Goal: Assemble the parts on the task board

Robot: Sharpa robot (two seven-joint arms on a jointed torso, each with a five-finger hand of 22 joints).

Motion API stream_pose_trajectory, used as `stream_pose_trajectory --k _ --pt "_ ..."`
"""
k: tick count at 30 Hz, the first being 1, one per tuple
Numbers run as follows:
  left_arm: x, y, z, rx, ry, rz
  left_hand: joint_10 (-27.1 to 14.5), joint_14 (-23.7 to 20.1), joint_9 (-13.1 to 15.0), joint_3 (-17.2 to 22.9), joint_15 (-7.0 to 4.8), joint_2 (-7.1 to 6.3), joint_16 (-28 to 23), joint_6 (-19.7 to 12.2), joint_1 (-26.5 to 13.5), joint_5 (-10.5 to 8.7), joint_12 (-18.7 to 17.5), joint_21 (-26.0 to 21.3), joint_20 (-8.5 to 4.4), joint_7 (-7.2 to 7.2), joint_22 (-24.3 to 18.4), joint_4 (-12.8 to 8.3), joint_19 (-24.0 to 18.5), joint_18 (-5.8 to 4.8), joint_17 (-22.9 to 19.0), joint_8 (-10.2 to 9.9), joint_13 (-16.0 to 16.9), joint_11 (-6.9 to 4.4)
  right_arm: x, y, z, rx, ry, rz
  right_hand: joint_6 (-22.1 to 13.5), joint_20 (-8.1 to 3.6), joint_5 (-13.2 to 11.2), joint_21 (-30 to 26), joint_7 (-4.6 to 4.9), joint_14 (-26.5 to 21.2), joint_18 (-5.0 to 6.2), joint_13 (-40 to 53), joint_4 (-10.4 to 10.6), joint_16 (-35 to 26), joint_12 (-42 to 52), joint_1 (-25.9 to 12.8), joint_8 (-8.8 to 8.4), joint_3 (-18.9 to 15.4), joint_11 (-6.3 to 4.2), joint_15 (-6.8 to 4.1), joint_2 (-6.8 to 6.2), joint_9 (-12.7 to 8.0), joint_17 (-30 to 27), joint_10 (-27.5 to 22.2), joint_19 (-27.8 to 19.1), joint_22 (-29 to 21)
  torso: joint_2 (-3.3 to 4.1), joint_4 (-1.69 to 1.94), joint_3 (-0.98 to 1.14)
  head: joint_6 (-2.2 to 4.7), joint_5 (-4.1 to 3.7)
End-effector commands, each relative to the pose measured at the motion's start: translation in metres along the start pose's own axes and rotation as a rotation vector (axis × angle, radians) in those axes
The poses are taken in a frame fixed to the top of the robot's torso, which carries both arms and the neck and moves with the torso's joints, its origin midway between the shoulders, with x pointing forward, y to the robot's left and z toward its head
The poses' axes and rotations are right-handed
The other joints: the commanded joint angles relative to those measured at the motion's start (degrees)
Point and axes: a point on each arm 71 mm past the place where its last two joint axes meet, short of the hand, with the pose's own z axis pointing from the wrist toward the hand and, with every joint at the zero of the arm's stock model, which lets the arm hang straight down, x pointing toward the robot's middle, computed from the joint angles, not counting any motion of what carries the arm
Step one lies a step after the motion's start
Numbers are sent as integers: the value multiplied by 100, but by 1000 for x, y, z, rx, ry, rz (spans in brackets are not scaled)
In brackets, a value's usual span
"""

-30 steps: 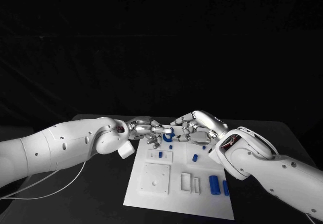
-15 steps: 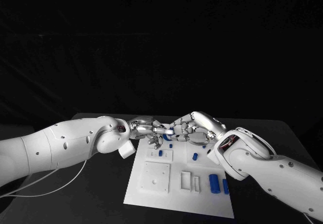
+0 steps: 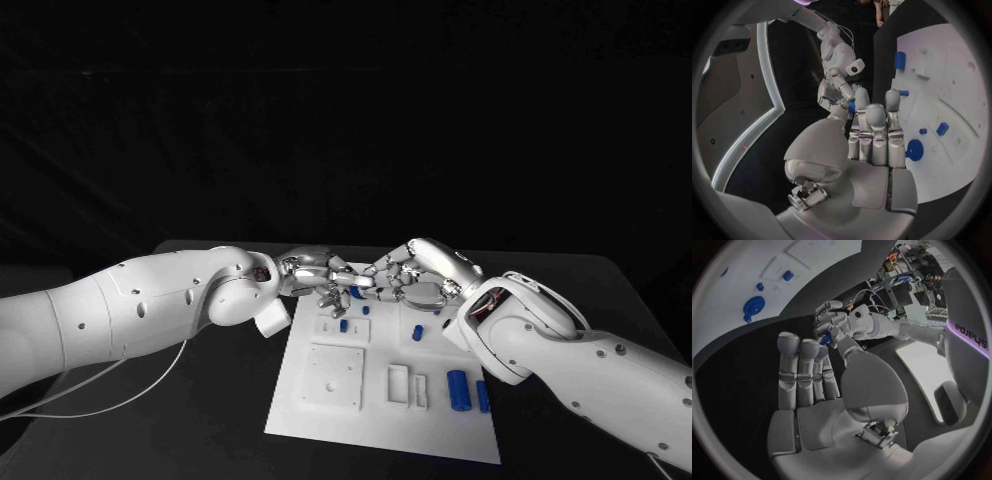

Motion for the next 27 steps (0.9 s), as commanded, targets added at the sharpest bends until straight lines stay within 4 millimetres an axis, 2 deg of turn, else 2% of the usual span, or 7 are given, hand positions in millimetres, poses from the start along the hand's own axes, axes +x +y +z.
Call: stream_pose_trajectory --k 1,13,19,22,25,26,27 --pt "3 -2 1 13 20 0 193 -24 -14 453 -9 160 28 34 181 -24 -25 -25 15 3 74 -491 -31 -92 -8 6 7 -212 2 0 0 -6 25 2 47 -32 -4 32 -10 2 -33 10 14 18 26 -49 -17 33 -47 -56 14 8 10 -10 107 335 0 3 -1 -11 3" --pt "2 -2 1 12 17 0 183 -33 -34 433 -7 155 25 34 203 -29 -32 -28 16 2 73 -473 -36 -94 -20 5 7 -214 3 0 -1 -7 38 2 224 -58 -92 84 -75 14 -58 56 49 24 55 -100 -16 123 -84 -81 139 11 24 26 109 343 2 3 -2 -33 -17" --pt "1 -1 1 9 15 0 173 -43 -48 410 -4 141 20 30 196 -36 -37 -33 19 2 72 -450 -42 -95 -28 2 5 -213 2 0 -1 -4 13 1 393 -89 -414 183 -116 35 -89 136 30 36 109 -109 -19 505 -118 -108 187 13 48 117 132 357 1 4 -1 -42 -23" --pt "1 -1 1 8 12 -1 166 -48 -93 381 0 123 16 20 198 -39 -43 -41 22 6 68 -416 -47 -96 -38 -12 3 -207 1 -1 -1 0 -5 -5 483 -103 -404 279 -157 65 -111 206 48 56 167 -127 -11 591 -142 -124 170 19 69 219 154 374 0 3 -1 -45 -23" --pt "1 -1 1 8 6 -4 164 -50 -292 342 4 85 12 44 201 -42 -49 -49 27 9 65 -372 -47 -94 -50 -31 1 -203 0 -1 -1 2 -15 -13 607 -123 -465 326 -200 83 -135 209 40 47 143 -107 -9 647 -167 -143 167 33 70 264 164 379 -1 2 -2 -46 -24" --pt "1 -1 1 8 4 -5 166 -48 -525 306 4 67 12 83 226 -51 -55 -58 26 8 62 -317 -41 -95 -63 0 -4 -203 0 -1 -1 3 -19 -15 614 -126 -471 330 -202 87 -139 211 39 48 141 -105 -9 655 -169 -145 168 33 72 271 165 380 0 3 -2 -48 -26" --pt "1 -1 1 7 2 -6 167 -49 -551 275 6 48 11 83 197 -76 -56 -60 28 5 62 -285 -41 -96 -65 2 -4 -202 -1 -1 -1 4 -22 -18 635 -133 -500 352 -208 98 -152 216 33 51 131 -96 -10 680 -173 -150 167 33 80 291 169 384 0 3 -2 -51 -28"
